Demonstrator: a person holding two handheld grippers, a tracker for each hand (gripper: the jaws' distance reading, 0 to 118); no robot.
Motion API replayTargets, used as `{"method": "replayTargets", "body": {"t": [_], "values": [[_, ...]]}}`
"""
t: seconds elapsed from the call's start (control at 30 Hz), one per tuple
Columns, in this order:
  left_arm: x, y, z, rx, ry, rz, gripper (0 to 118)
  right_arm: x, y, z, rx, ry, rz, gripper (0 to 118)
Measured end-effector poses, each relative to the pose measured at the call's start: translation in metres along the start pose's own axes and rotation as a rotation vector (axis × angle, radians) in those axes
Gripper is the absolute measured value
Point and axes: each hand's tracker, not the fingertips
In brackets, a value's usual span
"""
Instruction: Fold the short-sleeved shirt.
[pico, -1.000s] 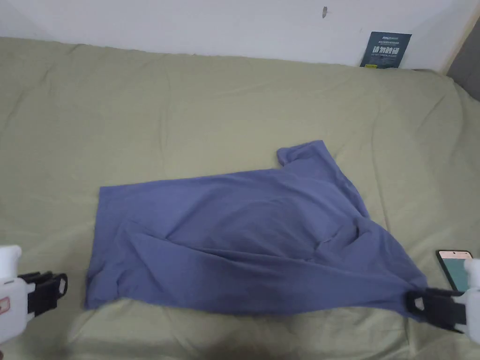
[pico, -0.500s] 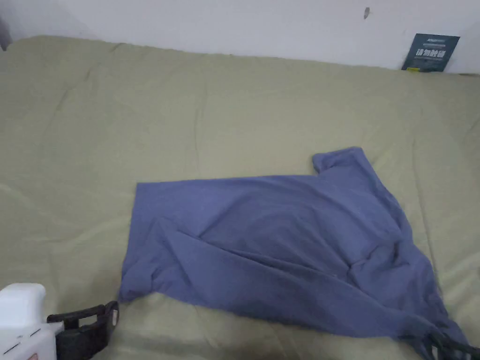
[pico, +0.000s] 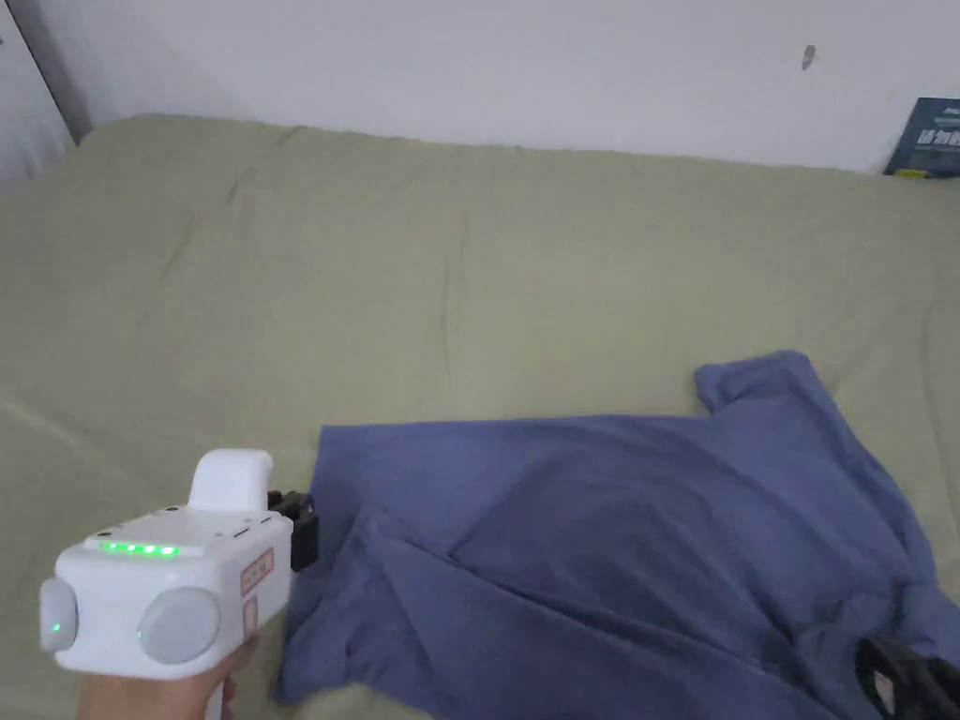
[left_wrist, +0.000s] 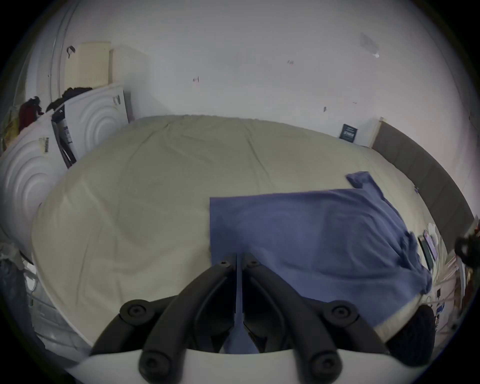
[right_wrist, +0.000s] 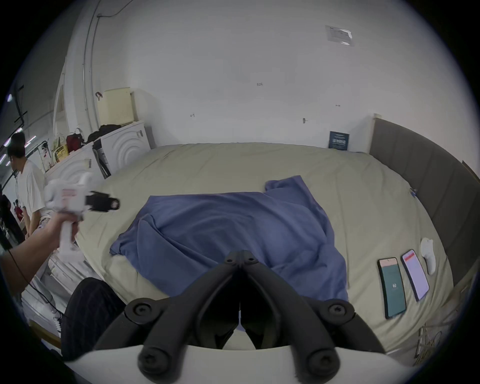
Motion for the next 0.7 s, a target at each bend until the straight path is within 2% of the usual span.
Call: {"method": "replayTargets", "body": {"t": [0.03, 0.07, 0.13, 0.2, 0.23, 0.33, 0.37, 0.43, 0.47, 0.5, 0.53, 0.57, 0.6, 0.67, 0.7], "values": [[-0.008, 0.013, -0.023, -0.013, 0.0, 0.006, 4, 0.004, 0.003, -0.007, -0.004, 0.004, 0.005, 0], [-0.016, 0.026, -0.047, -0.032, 0.004, 0.005, 24, 0.004, 0.003, -0.012, -0.011, 0.005, 0.013, 0], [-0.014, 0.046, -0.085, -0.043, 0.059, -0.007, 117, 0.006, 0.0, -0.022, -0.038, 0.001, 0.01, 0], [-0.028, 0.052, -0.106, -0.01, 0.091, -0.002, 115, 0.014, -0.004, -0.035, -0.081, -0.003, -0.013, 0], [-0.025, 0.058, -0.109, -0.049, 0.124, -0.004, 116, 0.017, -0.007, -0.039, -0.095, -0.009, -0.018, 0], [-0.041, 0.051, -0.121, -0.112, 0.034, 0.025, 116, 0.026, -0.012, -0.052, -0.128, -0.022, -0.036, 0], [-0.009, 0.063, -0.145, -0.113, 0.056, 0.007, 115, 0.029, -0.013, -0.055, -0.143, -0.023, -0.046, 0], [-0.002, 0.056, -0.152, -0.132, 0.081, -0.065, 107, 0.034, -0.015, -0.061, -0.162, -0.029, -0.06, 0], [0.0, 0.051, -0.153, -0.14, 0.08, -0.099, 77, 0.036, -0.015, -0.062, -0.166, -0.031, -0.064, 0], [0.002, 0.048, -0.162, -0.165, 0.085, -0.121, 73, 0.038, -0.015, -0.062, -0.166, -0.034, -0.068, 0], [0.005, 0.043, -0.159, -0.146, 0.082, -0.123, 62, 0.039, -0.015, -0.062, -0.165, -0.036, -0.071, 0], [0.008, 0.041, -0.151, -0.082, 0.115, -0.146, 19, 0.04, -0.015, -0.062, -0.163, -0.041, -0.071, 0], [0.012, 0.038, -0.142, -0.071, 0.083, -0.161, 8, 0.041, -0.014, -0.061, -0.16, -0.046, -0.068, 0], [0.016, 0.031, -0.149, -0.053, 0.078, -0.219, 8, 0.047, -0.012, -0.061, -0.153, -0.046, -0.067, 0], [0.01, 0.029, -0.152, -0.083, 0.048, -0.185, 8, 0.048, -0.011, -0.064, -0.155, -0.044, -0.066, 0]]}}
